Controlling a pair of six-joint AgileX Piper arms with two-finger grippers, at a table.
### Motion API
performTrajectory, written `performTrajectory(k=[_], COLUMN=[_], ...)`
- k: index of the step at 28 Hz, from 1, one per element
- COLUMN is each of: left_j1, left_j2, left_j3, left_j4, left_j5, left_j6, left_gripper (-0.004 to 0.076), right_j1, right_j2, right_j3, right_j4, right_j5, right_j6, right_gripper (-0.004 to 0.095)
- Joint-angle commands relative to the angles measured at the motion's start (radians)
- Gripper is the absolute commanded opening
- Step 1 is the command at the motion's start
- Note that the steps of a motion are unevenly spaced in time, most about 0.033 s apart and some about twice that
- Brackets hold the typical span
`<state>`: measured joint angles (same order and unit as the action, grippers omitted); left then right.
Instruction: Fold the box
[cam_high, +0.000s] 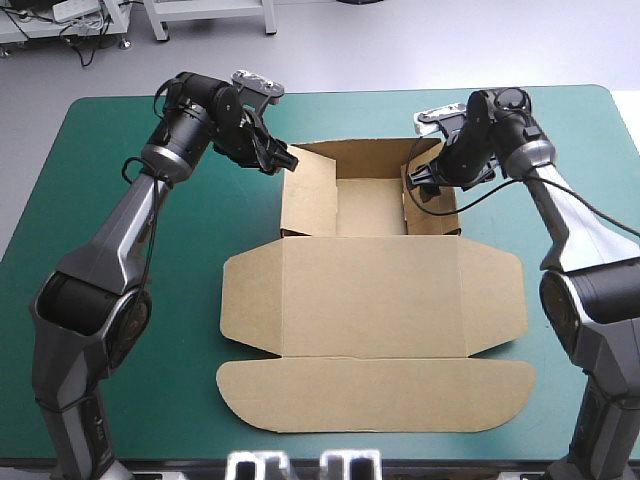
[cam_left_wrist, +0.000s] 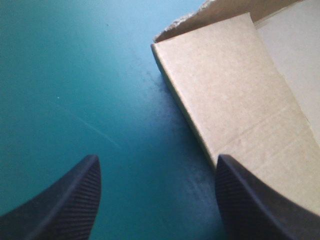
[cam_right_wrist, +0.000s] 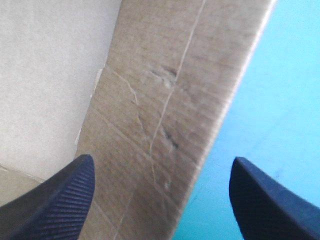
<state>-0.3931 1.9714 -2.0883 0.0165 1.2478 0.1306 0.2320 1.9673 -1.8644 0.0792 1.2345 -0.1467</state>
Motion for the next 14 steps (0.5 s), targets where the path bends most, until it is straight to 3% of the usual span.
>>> performTrajectory(k=[1,5,14], left_j1=[-0.001,-0.001,-0.001], left_j2=[-0.119,-0.249,-0.548], left_j3=[-0.017,0.118,0.627], left_j4=[0.02,0.03,0.032], left_j5=[0.044,0.044,0.044], left_j6=[0.023,0.064,0.048], left_gripper=[0.0323,-0.001,-0.0006], right_j1=[-0.011,-0.011,-0.011], right_j2=[-0.116,-0.171,-0.126], right_j3=[-0.035,-0.035,-0.035], right_j4=[-0.021,-0.036,-0.036], right_j5=[0.014,0.014,0.014], right_j6=[-0.017,-0.017,-0.021], right_gripper=[0.0694,0.0694,0.0694])
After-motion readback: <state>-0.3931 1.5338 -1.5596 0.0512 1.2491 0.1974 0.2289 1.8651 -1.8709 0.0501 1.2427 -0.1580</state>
